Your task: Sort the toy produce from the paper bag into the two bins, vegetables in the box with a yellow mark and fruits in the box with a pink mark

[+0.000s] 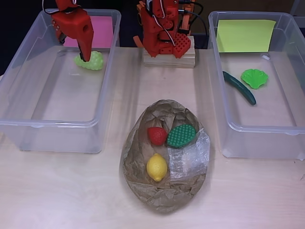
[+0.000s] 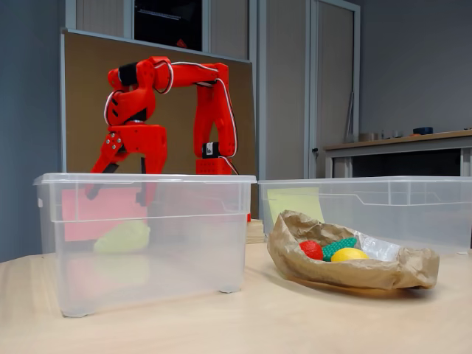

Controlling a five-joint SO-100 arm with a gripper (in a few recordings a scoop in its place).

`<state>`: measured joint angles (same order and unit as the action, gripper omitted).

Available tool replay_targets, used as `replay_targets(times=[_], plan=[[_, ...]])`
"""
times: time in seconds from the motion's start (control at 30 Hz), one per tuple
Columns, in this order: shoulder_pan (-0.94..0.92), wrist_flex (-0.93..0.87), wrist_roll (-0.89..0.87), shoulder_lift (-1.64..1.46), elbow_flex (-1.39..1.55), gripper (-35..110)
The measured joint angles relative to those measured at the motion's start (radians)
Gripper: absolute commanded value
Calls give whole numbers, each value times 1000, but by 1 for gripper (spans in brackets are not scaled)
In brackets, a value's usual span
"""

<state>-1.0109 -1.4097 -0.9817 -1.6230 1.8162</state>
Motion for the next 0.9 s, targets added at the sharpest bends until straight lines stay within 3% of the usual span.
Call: replay_targets(times=[0.27,0.53,0.9], plan=[[268,-81,135,-115,-173,42],[615,-112,241,-32,-485,38],[1006,-94,156,318,-638,41]])
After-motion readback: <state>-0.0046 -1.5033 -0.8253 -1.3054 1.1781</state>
